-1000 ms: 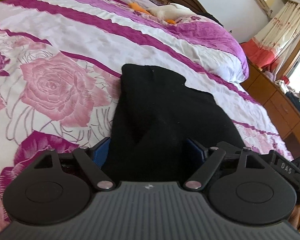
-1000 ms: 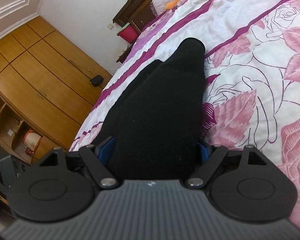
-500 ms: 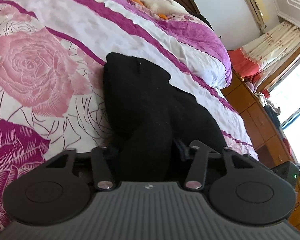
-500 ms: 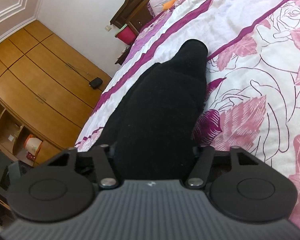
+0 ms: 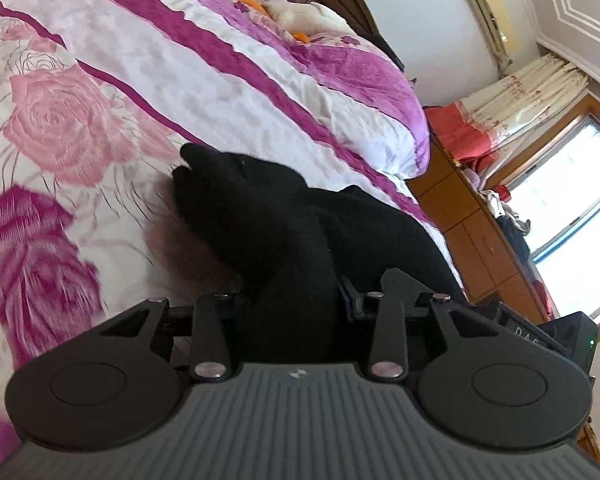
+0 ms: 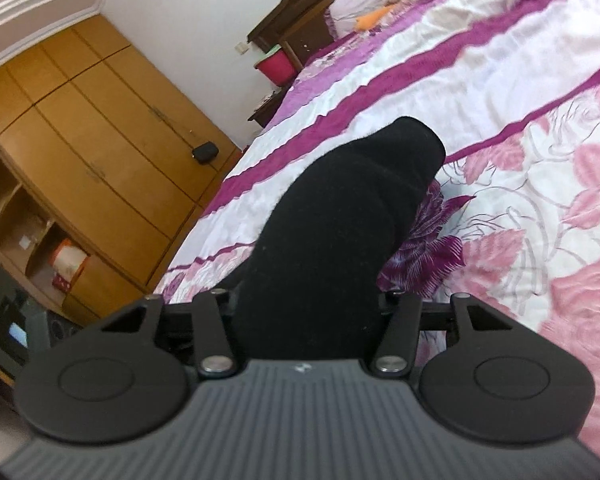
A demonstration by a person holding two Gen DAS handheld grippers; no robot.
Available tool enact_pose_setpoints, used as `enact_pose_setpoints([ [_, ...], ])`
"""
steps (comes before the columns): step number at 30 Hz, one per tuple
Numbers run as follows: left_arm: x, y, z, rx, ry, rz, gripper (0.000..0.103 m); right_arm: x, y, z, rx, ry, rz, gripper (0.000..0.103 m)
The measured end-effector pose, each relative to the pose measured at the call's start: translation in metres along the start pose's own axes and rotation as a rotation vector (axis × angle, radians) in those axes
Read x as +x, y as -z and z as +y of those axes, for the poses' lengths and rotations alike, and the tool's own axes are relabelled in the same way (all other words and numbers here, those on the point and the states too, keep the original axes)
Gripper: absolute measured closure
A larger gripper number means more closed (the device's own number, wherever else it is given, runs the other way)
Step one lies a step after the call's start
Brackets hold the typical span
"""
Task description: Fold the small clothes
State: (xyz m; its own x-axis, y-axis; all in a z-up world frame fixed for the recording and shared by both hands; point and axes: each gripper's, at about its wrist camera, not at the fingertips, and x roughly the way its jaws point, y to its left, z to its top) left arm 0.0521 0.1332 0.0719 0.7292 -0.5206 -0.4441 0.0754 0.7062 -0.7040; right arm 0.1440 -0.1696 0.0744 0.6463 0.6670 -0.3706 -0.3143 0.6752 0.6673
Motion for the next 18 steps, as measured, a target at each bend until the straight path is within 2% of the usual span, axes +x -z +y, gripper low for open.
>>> enact_pose_setpoints([
  [5, -0.015, 0.035, -0.024, 0.004, 0.008, 0.022, 0.06, -0.039, 0.013, 0.003, -0.056, 0.032, 0.006, 0.049],
  [9, -0.016, 0.065, -0.044, 0.081, -0.011, 0.056, 0.06, -0.065, 0.031, -0.009, -0.085, 0.076, -0.004, 0.049],
  [13, -0.001, 0.095, -0.052, 0.189, -0.096, 0.102, 0.06, -0.066, 0.056, -0.03, -0.085, 0.175, 0.006, 0.047],
  [15, 0.007, 0.11, -0.05, 0.239, -0.156, 0.114, 0.059, -0.055, 0.072, -0.044, -0.064, 0.216, 0.027, 0.042],
  [18, 0.008, 0.119, -0.043, 0.258, -0.171, 0.107, 0.055, -0.055, 0.086, -0.058, -0.044, 0.185, -0.021, 0.04],
])
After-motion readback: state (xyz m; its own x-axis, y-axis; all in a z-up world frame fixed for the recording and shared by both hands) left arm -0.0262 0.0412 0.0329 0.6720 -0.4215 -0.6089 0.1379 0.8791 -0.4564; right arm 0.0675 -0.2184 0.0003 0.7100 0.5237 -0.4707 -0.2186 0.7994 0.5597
